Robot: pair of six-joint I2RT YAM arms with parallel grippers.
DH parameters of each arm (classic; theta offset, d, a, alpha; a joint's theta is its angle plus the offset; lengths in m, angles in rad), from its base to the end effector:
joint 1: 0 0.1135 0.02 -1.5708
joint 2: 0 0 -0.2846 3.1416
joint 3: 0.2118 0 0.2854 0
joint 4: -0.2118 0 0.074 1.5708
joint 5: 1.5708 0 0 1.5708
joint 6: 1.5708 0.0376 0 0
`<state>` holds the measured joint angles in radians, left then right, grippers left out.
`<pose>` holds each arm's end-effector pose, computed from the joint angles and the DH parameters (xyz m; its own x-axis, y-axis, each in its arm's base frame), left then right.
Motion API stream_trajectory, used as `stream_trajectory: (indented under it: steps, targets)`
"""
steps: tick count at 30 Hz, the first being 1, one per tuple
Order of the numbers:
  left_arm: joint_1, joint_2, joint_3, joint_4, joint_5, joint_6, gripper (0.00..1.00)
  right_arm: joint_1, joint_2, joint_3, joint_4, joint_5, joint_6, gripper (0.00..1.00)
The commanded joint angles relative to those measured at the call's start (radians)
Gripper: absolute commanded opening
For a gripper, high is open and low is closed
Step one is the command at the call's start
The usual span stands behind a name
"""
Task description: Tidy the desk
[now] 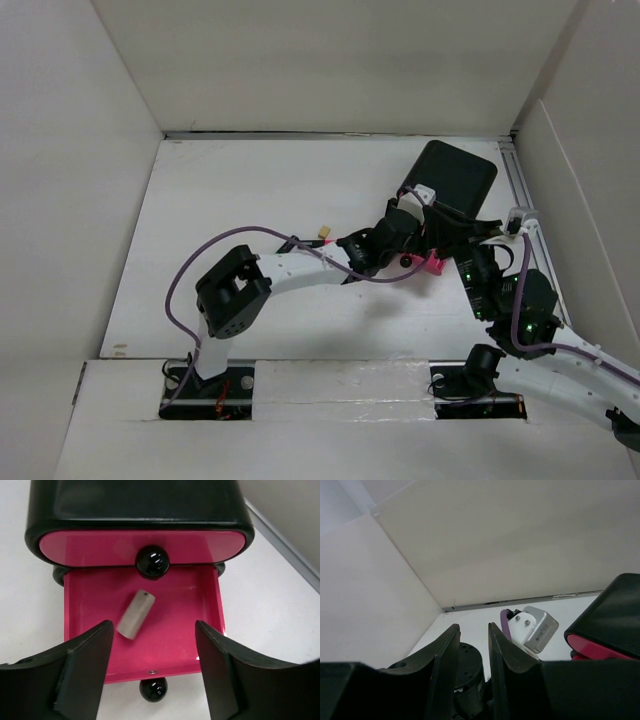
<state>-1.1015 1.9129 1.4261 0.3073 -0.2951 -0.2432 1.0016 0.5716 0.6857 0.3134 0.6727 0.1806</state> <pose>0.2351 -0.4395 0.2845 -0.2527 -0.0111 -0.9675 0.6832 0.7060 -0.1865 0.0979 0.1096 0.4017 0.1564 0.5051 -0.8488 -0.3876 0.8218 0.4176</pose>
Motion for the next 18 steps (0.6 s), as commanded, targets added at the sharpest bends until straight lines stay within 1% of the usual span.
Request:
stream_trajectory:
  steps: [1, 3, 4, 6, 7, 8, 9, 10, 11, 12, 14, 15, 16, 18]
  targets:
    - [0.011, -0.025, 0.066, 0.006, 0.014, 0.013, 0.63, -0.001, 0.005, 0.029, 0.007, -0.009, 0.005, 0.35]
    - [0.011, -0.067, 0.025, 0.018, -0.015, 0.016, 0.64, -0.001, 0.002, 0.026, 0.009, -0.001, 0.005, 0.35]
    - [0.011, -0.089, -0.001, 0.047, -0.057, 0.016, 0.63, -0.001, 0.001, 0.025, 0.009, -0.001, 0.003, 0.35]
    - [0.02, -0.17, -0.099, 0.07, -0.108, -0.005, 0.61, -0.001, -0.003, 0.023, 0.01, -0.002, 0.005, 0.35]
    - [0.034, -0.199, -0.131, 0.081, -0.151, -0.024, 0.61, -0.001, -0.003, 0.021, 0.013, -0.001, 0.005, 0.35]
    - [0.064, -0.225, -0.195, 0.081, -0.16, -0.043, 0.61, -0.001, 0.001, 0.02, 0.016, -0.002, 0.005, 0.35]
    - [0.089, -0.271, -0.226, 0.076, -0.171, -0.103, 0.61, -0.001, 0.007, 0.021, 0.016, -0.005, 0.003, 0.35]
    - [0.119, -0.293, -0.286, 0.046, -0.17, -0.141, 0.61, -0.001, 0.008, 0.023, 0.018, -0.008, 0.005, 0.35]
    - [0.155, -0.307, -0.312, 0.027, -0.158, -0.181, 0.61, -0.001, 0.013, 0.025, 0.015, -0.013, 0.007, 0.35]
    - [0.231, -0.331, -0.34, 0.006, -0.141, -0.259, 0.61, -0.001, 0.014, 0.026, 0.016, -0.015, 0.008, 0.35]
    - [0.302, -0.347, -0.407, -0.057, -0.125, -0.324, 0.61, -0.001, 0.019, 0.026, 0.015, -0.015, 0.008, 0.35]
    - [0.357, -0.353, -0.43, -0.071, -0.113, -0.344, 0.61, -0.001, 0.022, 0.026, 0.015, -0.018, 0.008, 0.35]
    - [0.377, -0.353, -0.447, -0.082, -0.075, -0.355, 0.61, -0.001, 0.025, 0.026, 0.015, -0.022, 0.011, 0.35]
    - [0.39, -0.338, -0.49, -0.074, -0.056, -0.349, 0.62, -0.001, 0.028, 0.028, 0.018, -0.03, 0.011, 0.35]
